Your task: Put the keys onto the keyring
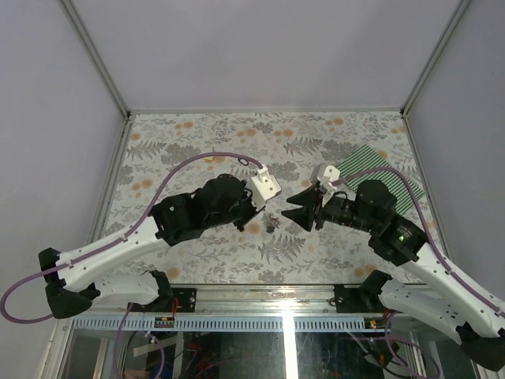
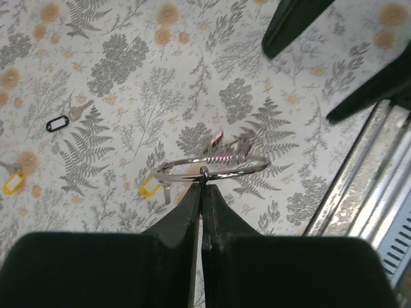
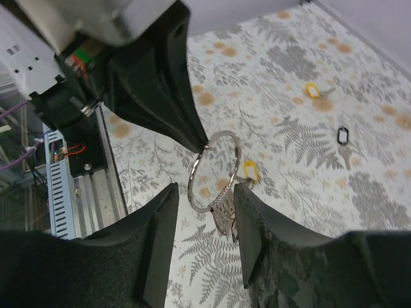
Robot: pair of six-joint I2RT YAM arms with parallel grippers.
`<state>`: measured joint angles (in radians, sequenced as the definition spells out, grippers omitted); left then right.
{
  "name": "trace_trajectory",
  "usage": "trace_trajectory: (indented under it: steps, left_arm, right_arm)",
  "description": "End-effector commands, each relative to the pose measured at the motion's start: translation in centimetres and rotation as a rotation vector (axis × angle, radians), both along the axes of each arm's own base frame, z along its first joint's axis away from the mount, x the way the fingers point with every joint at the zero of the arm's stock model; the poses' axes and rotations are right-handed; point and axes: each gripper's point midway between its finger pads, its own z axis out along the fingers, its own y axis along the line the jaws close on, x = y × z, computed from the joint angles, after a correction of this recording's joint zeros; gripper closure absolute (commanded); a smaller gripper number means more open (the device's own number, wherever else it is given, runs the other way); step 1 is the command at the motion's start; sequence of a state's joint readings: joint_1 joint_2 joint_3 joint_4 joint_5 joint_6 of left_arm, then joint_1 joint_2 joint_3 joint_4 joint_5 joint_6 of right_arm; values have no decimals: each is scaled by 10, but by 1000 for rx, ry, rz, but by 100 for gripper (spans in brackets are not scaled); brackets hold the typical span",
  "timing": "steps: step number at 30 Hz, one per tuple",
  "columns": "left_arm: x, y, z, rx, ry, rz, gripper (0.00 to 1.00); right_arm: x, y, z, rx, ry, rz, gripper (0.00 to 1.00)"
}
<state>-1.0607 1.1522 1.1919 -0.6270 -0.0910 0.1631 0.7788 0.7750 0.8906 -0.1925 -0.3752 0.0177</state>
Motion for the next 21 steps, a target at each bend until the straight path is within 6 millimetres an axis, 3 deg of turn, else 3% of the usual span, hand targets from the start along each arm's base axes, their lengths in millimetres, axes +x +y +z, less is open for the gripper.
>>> trace_trajectory:
  steps: [1, 15, 21]
  left_arm:
    - [-8, -18, 44, -177, 8, -29, 100]
    - [0, -28, 58, -199, 49, 22, 100]
    - [1, -29, 64, -211, 43, 29, 100]
  right_arm:
    - [-16, 17, 31, 153, -201, 159, 53]
    - [-4, 40, 3, 161, -145, 198, 50]
    - [8, 36, -14, 83, -126, 139, 62]
